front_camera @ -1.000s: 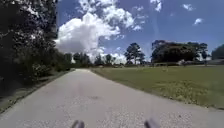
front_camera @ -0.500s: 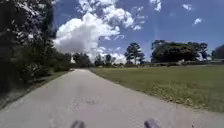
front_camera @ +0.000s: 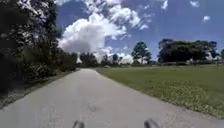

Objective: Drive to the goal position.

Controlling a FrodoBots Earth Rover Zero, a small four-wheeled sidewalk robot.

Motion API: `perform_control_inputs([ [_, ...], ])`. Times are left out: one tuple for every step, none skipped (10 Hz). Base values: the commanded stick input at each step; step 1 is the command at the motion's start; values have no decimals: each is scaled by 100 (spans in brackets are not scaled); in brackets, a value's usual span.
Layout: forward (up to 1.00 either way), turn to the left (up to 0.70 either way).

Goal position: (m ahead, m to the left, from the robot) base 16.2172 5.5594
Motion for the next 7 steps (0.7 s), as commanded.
perform_control_inputs([
  [50, 0],
  [50, 0],
  [50, 0],
  [50, 0],
  [50, 0],
  [50, 0],
  [50, 0],
])
